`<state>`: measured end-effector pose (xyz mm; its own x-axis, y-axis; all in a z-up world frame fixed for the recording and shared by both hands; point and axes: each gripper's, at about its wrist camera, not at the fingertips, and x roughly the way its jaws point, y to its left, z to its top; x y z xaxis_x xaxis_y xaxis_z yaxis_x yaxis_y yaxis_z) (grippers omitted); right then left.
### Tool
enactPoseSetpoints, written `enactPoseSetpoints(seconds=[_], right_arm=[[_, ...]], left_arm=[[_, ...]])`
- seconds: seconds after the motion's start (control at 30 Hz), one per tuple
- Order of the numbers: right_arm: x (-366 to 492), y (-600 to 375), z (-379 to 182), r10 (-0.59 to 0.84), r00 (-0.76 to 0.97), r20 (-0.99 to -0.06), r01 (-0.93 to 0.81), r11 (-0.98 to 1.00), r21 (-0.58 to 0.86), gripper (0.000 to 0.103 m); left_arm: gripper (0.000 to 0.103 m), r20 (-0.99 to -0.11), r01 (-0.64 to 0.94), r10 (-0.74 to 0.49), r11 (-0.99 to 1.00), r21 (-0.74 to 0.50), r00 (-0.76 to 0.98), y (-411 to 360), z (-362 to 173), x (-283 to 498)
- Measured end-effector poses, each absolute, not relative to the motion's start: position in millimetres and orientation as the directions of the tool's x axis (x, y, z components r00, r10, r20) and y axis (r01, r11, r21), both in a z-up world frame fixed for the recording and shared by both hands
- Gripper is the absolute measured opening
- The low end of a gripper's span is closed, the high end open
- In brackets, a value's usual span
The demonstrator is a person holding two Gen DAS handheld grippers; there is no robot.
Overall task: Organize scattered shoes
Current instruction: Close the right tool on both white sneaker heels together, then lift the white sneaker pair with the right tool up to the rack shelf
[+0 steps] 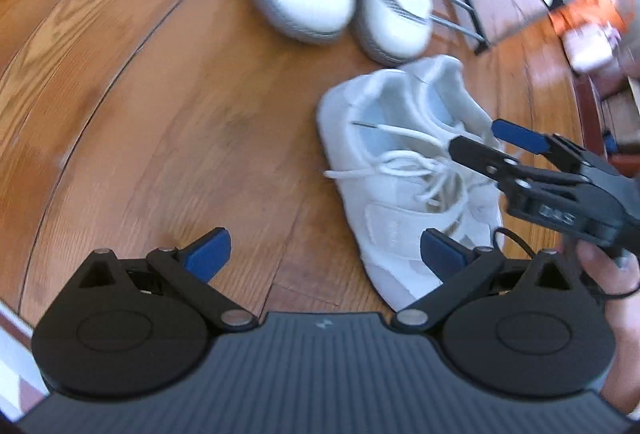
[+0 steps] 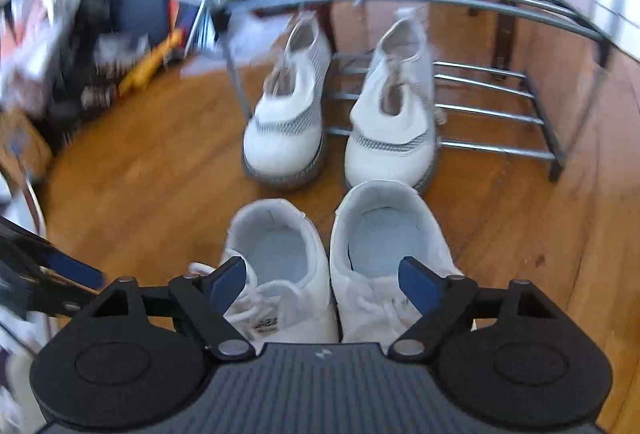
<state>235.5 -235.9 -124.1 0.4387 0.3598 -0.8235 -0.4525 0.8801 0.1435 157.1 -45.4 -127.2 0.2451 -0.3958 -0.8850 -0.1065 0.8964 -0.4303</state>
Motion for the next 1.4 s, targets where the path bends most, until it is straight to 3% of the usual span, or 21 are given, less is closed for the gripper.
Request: enactPoseSetpoints(seconds=[0.17, 0.27, 0.33, 0.37, 0.47, 0.53, 0.57, 0.6, 0.67, 0.83, 1.03, 1.13, 1.4], right_arm=[[288, -215, -155, 0.312, 0.364, -0.877, -0.384, 0.909, 0.164, 0.085], [303, -202, -179, 0.243, 0.288, -0.926, -0.381, 0.916, 0.122, 0.076], [293, -191, -187, 0.202, 0.33, -0.922, -0.451, 0.892, 0.034, 0.071], [288, -186, -190, 0.183, 0.353, -0.917, -0.484, 0.875, -0.012, 0.063], [277, -190, -194, 0.21, 0.399, -0.892, -0.486, 0.874, -0.012, 0.06], [270, -189, -193, 0.217, 0.42, -0.881, -0.477, 0.879, -0.011, 0.044], [265, -189, -191, 0.225, 0.434, -0.872, -0.463, 0.887, -0.002, 0.032], [261, -191, -190, 0.234, 0.443, -0.865, -0.442, 0.897, 0.015, 0.027], [266, -216, -191, 0.358, 0.405, -0.841, -0.327, 0.916, 0.232, 0.027], [259, -245, -182, 0.446, 0.446, -0.776, -0.233, 0.895, 0.38, 0.027], [237, -265, -157, 0.489, 0.569, -0.661, -0.167, 0.856, 0.49, 0.027], [226, -281, -153, 0.548, 0.639, -0.54, -0.169, 0.785, 0.596, 0.027], [205, -286, -122, 0.49, 0.766, -0.417, -0.155, 0.77, 0.619, 0.027]], left_arm=[[0.103, -0.901, -0.147, -0.374, 0.901, -0.409, 0.219, -32, -133, 156], [0.103, -0.904, -0.151, -0.368, 0.903, -0.403, 0.216, -30, -137, 158], [0.103, -0.908, -0.154, -0.361, 0.905, -0.396, 0.211, -28, -141, 161], [0.103, -0.911, -0.156, -0.357, 0.907, -0.391, 0.208, -28, -143, 162], [0.103, -0.918, -0.168, -0.35, 0.909, -0.38, 0.187, -31, -152, 164], [0.103, -0.92, -0.171, -0.354, 0.909, -0.381, 0.167, -34, -156, 163], [0.103, -0.917, -0.167, -0.365, 0.906, -0.389, 0.16, -35, -156, 161], [0.103, -0.915, -0.162, -0.369, 0.905, -0.393, 0.16, -36, -155, 159], [0.103, -0.917, -0.15, -0.359, 0.911, -0.385, 0.174, -37, -149, 155], [0.103, -0.911, -0.155, -0.352, 0.909, -0.388, 0.217, -29, -137, 147], [0.103, -0.887, -0.187, -0.368, 0.885, -0.426, 0.279, -13, -126, 143], [0.103, -0.873, -0.186, -0.387, 0.874, -0.45, 0.296, -9, -118, 142], [0.103, -0.845, -0.164, -0.402, 0.863, -0.479, 0.351, -12, -96, 133]])
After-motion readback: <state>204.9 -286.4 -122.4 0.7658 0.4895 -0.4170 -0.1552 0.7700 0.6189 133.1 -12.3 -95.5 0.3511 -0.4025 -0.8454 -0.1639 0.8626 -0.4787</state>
